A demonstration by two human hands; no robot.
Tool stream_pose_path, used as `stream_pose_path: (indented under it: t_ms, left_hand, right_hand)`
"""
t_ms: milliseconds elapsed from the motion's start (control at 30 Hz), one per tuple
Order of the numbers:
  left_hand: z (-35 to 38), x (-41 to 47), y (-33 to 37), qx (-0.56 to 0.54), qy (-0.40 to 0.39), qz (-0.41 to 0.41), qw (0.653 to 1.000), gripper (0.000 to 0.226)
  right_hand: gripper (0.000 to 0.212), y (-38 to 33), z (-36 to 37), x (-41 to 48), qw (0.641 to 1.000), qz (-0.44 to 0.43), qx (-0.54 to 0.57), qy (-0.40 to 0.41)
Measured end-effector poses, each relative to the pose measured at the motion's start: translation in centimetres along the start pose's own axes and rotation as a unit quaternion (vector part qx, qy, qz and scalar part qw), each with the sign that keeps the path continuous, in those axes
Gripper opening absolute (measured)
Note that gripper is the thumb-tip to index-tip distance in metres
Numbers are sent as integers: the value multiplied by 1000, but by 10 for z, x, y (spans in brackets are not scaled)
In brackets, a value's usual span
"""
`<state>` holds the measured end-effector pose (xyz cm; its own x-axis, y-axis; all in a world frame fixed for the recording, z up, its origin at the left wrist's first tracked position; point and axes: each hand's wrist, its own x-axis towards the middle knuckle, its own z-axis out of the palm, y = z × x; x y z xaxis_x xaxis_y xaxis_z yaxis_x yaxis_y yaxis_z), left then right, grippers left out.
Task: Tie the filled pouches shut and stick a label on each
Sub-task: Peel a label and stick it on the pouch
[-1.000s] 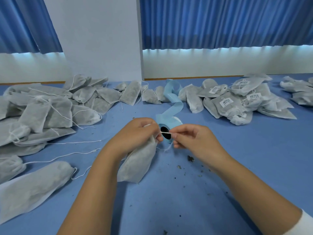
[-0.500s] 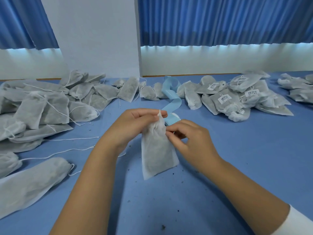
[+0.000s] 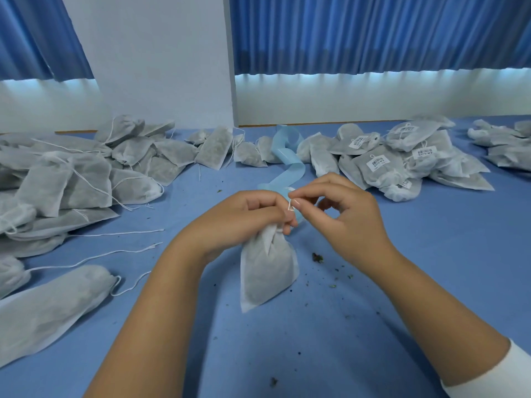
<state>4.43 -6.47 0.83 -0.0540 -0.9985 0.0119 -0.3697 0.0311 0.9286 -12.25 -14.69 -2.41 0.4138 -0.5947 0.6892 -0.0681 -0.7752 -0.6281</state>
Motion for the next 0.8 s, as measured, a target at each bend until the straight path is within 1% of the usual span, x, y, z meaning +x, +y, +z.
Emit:
stream_pose_path:
  t_ms: [100,167,200,267,333,400,500,600,667,733,800]
  left_hand:
    - [1,0,-1,-81,-23,9,996,12]
    - [2,2,-1,-137,-11,19,990,10]
    - [2,2,-1,-156,0,24,988,13]
    - [1,3,-2,-171,23,24,985,26]
    - [-1,3,-3,-165,35,14,986,28]
    - [-2,3,-5,-160,42,12,986,25]
    - [-2,4,-6,-160,44,19,986,17]
    - [-3,5,-7,-167,42,21,985,14]
    - [-4,5,-8,-160,42,22,986,14]
    - [-4,5,-8,-137,41,18,990,17]
    - [-3,5,-8,-115,42,12,992,25]
  right_hand:
    - [15,1,-2,2,996,76,53,10]
    - [26,5,1,2,988,146,51,23]
    - [32,7,3,1,983,180,38,24]
    - [34,7,6,0,974,217,55,37]
    - [28,4,5,1,965,221,131,50]
    - [23,0,4,1,959,205,191,32]
    - [21,-4,9,-3,956,188,224,-22]
    - [18,-5,11,-5,942,202,265,-39]
    - [18,-5,11,-5,939,204,275,-37]
    - [19,-5,11,-5,945,192,262,-35]
    - [20,-5,11,-5,954,181,236,-38]
